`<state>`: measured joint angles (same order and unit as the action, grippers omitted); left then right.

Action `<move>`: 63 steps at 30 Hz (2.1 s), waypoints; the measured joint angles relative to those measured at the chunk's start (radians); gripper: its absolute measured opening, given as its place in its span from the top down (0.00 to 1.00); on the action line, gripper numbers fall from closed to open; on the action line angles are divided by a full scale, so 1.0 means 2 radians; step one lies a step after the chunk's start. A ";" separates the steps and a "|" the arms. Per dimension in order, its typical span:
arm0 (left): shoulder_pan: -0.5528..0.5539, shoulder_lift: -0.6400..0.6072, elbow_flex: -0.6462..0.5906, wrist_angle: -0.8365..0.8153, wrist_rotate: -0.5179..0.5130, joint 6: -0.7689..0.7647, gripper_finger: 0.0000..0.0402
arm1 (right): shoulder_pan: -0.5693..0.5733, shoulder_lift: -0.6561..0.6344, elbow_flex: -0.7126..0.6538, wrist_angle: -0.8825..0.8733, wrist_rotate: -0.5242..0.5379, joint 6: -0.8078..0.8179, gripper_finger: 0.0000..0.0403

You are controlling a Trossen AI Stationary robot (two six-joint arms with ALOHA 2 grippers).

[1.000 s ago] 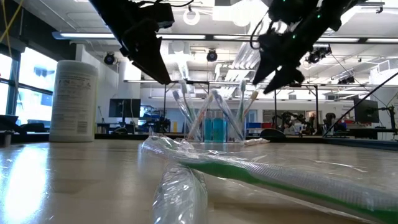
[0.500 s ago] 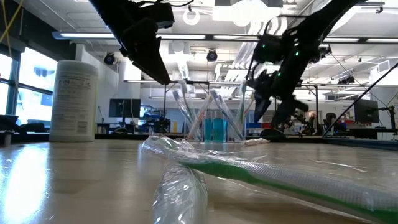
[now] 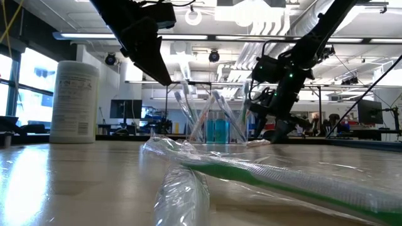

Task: Pick & Place toothbrushing station
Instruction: Put the orange toothbrush into the transparent organizer

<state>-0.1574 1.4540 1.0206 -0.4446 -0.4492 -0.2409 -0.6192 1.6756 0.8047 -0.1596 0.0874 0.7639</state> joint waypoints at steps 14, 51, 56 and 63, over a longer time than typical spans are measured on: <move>0.000 0.000 0.000 0.005 0.001 0.000 0.24 | -0.061 0.002 0.000 0.045 0.035 0.041 0.36; 0.000 0.000 0.000 0.044 0.148 0.100 0.24 | -0.045 0.062 0.069 -0.142 0.084 -0.095 0.99; -0.004 0.000 0.000 0.081 0.249 0.133 0.24 | -0.014 0.025 0.064 -0.215 0.127 -0.104 0.99; -0.024 0.000 0.000 0.118 0.274 0.145 0.24 | 0.043 -0.047 0.050 -0.248 0.176 -0.105 0.99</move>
<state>-0.2060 1.4540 1.0203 -0.2084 0.0983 0.0483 -0.5323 1.5817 0.9043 -0.6552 0.4393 0.5545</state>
